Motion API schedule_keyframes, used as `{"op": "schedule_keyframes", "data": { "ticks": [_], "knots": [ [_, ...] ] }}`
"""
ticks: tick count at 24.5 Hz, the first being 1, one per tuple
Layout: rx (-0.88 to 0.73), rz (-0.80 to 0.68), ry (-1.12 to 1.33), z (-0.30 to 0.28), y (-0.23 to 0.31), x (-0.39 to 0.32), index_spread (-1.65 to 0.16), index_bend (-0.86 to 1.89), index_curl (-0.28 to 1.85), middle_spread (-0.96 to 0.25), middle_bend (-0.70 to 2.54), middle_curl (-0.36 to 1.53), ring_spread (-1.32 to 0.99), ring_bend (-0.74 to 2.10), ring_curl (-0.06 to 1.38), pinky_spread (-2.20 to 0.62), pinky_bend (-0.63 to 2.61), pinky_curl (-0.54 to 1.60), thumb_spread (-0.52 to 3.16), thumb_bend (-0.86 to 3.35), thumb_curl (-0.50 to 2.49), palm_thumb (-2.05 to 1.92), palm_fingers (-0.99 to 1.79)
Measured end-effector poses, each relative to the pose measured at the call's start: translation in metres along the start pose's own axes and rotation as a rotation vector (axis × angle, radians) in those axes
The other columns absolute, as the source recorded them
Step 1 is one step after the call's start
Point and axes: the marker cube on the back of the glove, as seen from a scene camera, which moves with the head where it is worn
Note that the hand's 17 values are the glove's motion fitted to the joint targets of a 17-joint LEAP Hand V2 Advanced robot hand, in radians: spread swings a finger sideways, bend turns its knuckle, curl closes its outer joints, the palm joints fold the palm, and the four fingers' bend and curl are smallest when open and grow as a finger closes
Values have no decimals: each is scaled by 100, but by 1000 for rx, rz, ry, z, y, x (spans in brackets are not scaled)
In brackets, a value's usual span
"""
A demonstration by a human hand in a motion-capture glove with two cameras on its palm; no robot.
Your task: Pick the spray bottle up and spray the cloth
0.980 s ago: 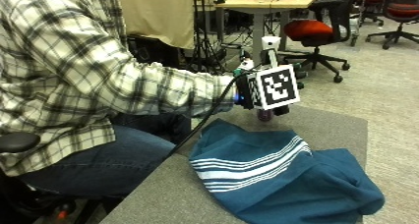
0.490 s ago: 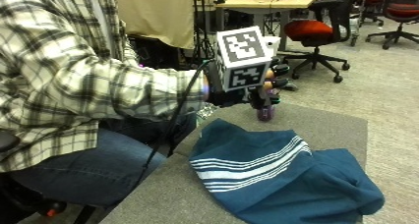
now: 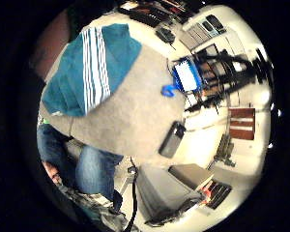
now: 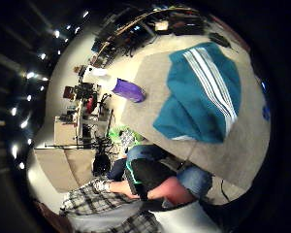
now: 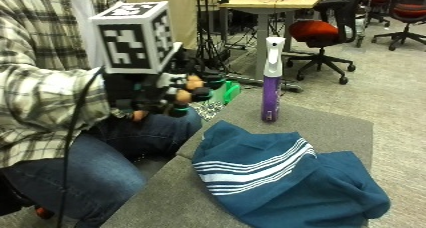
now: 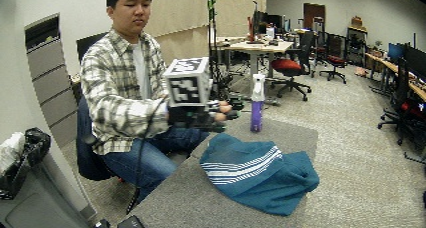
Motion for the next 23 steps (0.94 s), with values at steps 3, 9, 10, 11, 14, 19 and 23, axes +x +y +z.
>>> {"op": "schedule_keyframes", "data": {
  "ticks": [3,9,10,11,14,19,23],
  "knots": [
    [57,109,45,3,67,8,-43,20,26,-15,20,31,4,31,30,25,47,28,91,-1,38,30,4],
    [113,220,48,26,188,-13,-41,21,28,-12,21,32,7,31,29,25,42,25,97,3,41,43,17],
    [127,227,53,30,203,-19,-41,21,28,-12,21,32,7,31,29,25,42,25,98,2,41,43,18],
    [139,231,59,34,216,-25,-40,21,29,-11,21,32,7,30,29,25,41,25,99,2,42,45,18],
    [156,238,71,43,247,-44,-40,20,30,-11,21,33,8,30,29,25,40,25,101,2,42,48,21],
    [160,217,79,49,269,-62,-39,18,31,-10,20,33,9,28,29,25,38,25,103,0,43,51,22],
    [157,211,80,49,273,-66,-39,18,31,-9,20,33,10,26,29,25,38,25,103,-1,44,52,23]
  ]
}}
